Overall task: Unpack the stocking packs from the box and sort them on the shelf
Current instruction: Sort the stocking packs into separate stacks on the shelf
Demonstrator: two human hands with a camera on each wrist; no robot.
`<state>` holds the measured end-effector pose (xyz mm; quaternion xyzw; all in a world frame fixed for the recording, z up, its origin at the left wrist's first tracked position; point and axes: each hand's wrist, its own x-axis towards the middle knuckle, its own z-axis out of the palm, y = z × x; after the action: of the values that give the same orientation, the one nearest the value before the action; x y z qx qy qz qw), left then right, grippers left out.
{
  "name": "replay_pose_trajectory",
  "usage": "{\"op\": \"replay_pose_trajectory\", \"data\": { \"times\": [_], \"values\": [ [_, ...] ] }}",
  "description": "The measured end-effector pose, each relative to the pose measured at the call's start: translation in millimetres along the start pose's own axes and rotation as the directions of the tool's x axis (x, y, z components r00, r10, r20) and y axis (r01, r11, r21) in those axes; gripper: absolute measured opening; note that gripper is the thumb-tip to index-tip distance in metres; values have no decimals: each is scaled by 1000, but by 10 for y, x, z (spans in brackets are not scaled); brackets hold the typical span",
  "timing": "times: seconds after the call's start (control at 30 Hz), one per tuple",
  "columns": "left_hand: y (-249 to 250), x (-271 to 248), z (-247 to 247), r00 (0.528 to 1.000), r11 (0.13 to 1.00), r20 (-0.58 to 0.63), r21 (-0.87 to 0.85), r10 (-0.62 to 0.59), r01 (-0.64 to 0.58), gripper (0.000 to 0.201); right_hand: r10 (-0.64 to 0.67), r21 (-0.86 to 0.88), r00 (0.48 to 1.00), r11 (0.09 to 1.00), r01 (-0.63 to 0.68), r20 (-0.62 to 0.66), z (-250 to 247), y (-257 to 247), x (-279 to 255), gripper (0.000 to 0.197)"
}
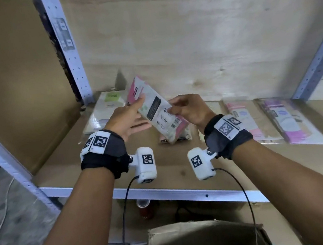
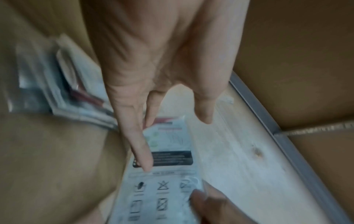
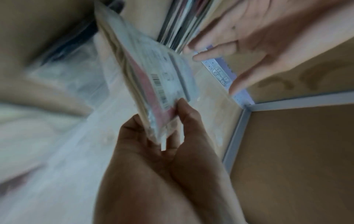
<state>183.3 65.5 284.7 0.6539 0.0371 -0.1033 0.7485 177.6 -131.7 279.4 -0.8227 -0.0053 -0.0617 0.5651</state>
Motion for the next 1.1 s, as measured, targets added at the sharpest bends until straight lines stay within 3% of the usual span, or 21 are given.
{"op": "replay_pose_trajectory", "data": {
  "times": [0.07,0.13,0.2,0.27,0.37,0.43,0.5,0.57,0.63,0.7,0.83,0.93,1.0,1.1],
  "values": [
    [-6,-36,150,996,990,81,-134,-29,40,58,-68,-52,996,996,71,54,-162,-22,-219,20],
    [-32,-66,308,991,979,132,-195,-26,51,60,-164,-180,984,968,174,68,-313,20,-398,22],
    [-92,-86,452,989,978,149,-204,-3,34,43,-254,-347,963,898,271,94,-470,108,-531,26],
    [-189,-81,580,990,983,141,-183,21,5,26,-245,-388,963,881,270,115,-643,218,-622,28],
    [-326,-46,735,989,986,146,-167,19,5,12,-178,-258,983,949,181,37,-931,433,-701,29],
    [-388,-13,823,986,976,164,-217,37,0,13,-107,-203,982,976,74,-158,-1117,581,-709,33],
    [-444,16,916,982,961,181,-278,58,-5,14,45,-99,942,992,-82,-333,-1282,695,-719,39],
    [-497,22,1028,974,952,214,-306,69,-1,10,265,134,919,963,-235,-293,-1411,786,-743,49],
    [-541,24,1140,966,953,252,-302,63,17,9,375,385,919,871,-304,-122,-1507,855,-773,50],
    [-573,31,1224,966,955,253,-295,51,27,13,366,518,928,808,-282,-66,-1596,898,-795,43],
    [-579,100,1224,988,957,120,-284,94,-56,31,289,496,945,850,-179,-154,-1777,923,-810,24],
    [-546,165,1157,993,992,-13,-54,116,-117,48,297,463,926,871,-162,-234,-1893,964,-815,32],
    [-553,208,1138,976,972,-86,144,198,-184,50,320,463,913,868,-177,-252,-1930,994,-820,34],
    [-588,245,1132,946,933,-127,250,298,-260,40,339,465,916,860,-209,-214,-1907,1020,-823,14]
  ]
}}
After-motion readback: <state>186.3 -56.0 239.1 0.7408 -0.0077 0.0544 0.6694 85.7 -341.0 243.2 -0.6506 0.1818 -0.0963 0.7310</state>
